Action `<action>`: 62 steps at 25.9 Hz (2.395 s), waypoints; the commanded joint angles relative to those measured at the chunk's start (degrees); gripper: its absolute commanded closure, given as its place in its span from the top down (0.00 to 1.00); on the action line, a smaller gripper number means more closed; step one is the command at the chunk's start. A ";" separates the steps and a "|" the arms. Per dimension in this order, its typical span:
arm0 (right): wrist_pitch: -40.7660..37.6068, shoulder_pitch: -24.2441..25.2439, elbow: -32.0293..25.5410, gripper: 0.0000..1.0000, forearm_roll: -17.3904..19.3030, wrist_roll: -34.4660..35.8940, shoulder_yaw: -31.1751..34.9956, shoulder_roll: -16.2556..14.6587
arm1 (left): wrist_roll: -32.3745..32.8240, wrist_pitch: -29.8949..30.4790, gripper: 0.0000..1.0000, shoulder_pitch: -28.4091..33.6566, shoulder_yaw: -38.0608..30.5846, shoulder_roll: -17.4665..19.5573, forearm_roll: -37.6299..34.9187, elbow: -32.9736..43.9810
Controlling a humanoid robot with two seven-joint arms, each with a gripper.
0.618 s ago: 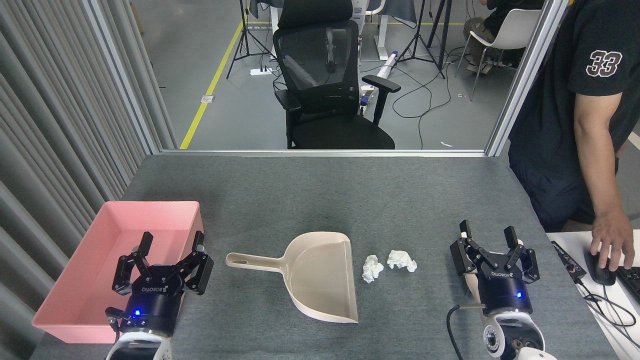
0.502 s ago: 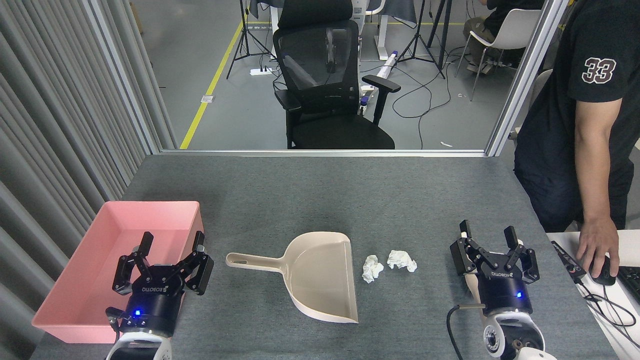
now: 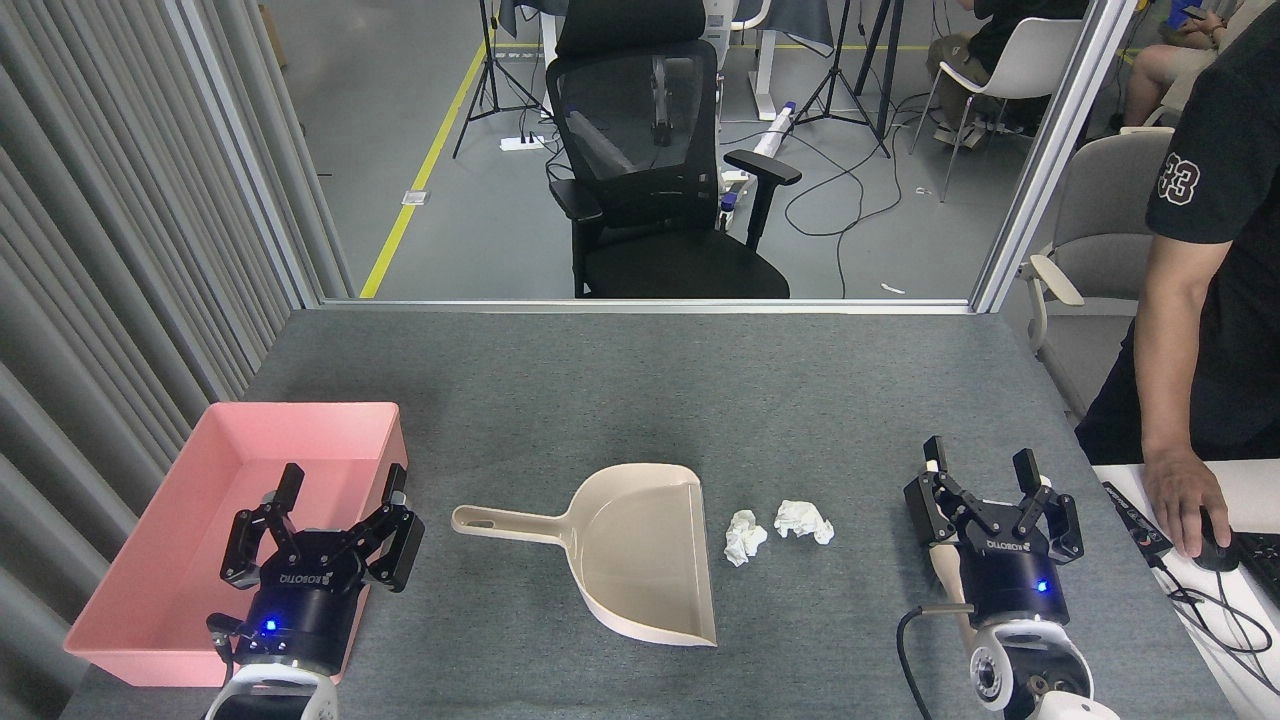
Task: Sweep and dump garbage into bin
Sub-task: 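Move the right gripper toward the wooden brush handle, then grasp the beige dustpan handle with the left gripper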
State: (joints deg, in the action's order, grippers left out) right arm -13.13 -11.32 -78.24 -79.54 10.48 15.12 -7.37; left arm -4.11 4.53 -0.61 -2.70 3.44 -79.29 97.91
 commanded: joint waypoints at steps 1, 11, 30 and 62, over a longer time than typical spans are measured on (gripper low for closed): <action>-0.23 -0.11 0.02 0.99 0.08 -0.19 0.00 -0.63 | 0.50 0.04 0.99 0.08 0.15 -0.10 0.01 0.09; -0.23 -2.31 0.02 0.99 0.08 -0.19 -0.27 -0.80 | 3.58 -0.05 0.99 -0.62 0.24 -0.28 0.01 0.09; -9.37 -0.99 0.02 0.99 13.71 -8.19 5.36 -7.48 | 8.24 1.53 0.99 -0.71 -0.11 -2.04 4.32 1.06; -1.37 21.60 -16.85 0.99 2.02 -8.72 5.18 -0.80 | 13.95 -2.69 0.99 -2.29 1.12 -9.51 56.79 -6.67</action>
State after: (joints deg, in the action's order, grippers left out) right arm -14.53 9.76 -95.38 -74.40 2.55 20.55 -10.90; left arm 9.84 1.65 -2.85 -1.37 -6.08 -25.95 93.13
